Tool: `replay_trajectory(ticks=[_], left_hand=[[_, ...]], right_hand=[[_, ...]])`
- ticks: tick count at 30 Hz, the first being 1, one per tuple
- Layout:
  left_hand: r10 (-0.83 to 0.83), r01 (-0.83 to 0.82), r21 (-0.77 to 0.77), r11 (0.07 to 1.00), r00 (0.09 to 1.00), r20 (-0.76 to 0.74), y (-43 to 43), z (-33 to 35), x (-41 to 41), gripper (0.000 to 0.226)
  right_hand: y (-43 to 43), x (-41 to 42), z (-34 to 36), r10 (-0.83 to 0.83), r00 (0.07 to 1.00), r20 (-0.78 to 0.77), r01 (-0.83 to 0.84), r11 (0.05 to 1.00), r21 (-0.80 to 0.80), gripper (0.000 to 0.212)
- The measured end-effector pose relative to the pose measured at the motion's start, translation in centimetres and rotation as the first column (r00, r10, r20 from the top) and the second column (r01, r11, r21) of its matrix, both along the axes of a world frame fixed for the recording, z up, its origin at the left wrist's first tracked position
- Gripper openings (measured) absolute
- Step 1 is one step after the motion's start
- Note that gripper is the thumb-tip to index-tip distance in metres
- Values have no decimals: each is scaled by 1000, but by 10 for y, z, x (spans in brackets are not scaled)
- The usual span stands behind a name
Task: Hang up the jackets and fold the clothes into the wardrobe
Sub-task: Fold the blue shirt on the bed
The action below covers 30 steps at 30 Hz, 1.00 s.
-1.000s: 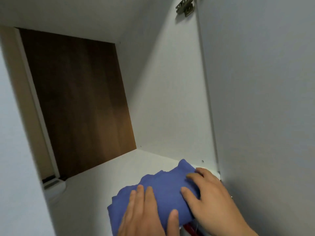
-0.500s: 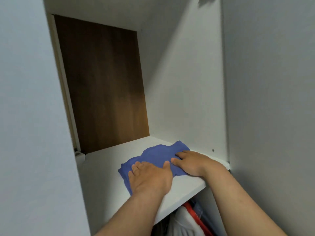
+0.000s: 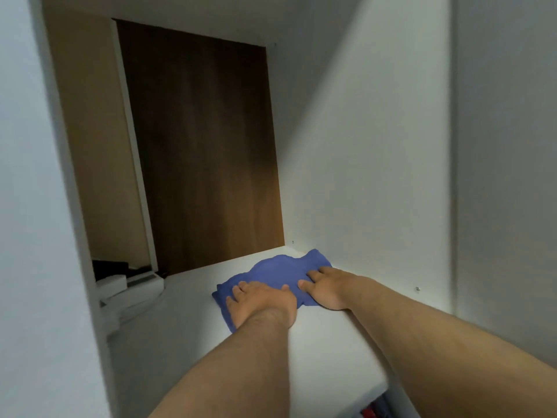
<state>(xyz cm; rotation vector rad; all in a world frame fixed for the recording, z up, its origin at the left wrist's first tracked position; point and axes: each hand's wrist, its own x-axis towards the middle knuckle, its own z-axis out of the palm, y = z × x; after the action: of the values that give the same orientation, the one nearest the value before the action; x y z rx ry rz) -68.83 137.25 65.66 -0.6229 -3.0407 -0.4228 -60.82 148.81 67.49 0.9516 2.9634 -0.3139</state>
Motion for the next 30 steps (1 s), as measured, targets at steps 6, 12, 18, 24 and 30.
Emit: replay_trajectory(ticks=[6,12,18,24,30], left_hand=[[8,-8,-4,1000,1000,-7,24,-9,-53,88],[14,-14,-39,999,1000,14,44,-1,-89,87],[31,-32,-34,999,999,-23,57,0,-111,86],[41,-40,-91,995,999,12,67,2,-133,85],[70,-69,-137,988,998,-3,72,0,-148,86]], right_hand=[[30,-48,-8,17,1000,16,-18,999,50,66],[61,-89,-11,61,998,18,-63,994,90,65],[80,-124,-10,90,995,-44,-91,996,-23,59],[89,-147,-8,135,991,1,-134,987,86,63],[87,-160,-10,98,946,-310,-191,938,-289,50]])
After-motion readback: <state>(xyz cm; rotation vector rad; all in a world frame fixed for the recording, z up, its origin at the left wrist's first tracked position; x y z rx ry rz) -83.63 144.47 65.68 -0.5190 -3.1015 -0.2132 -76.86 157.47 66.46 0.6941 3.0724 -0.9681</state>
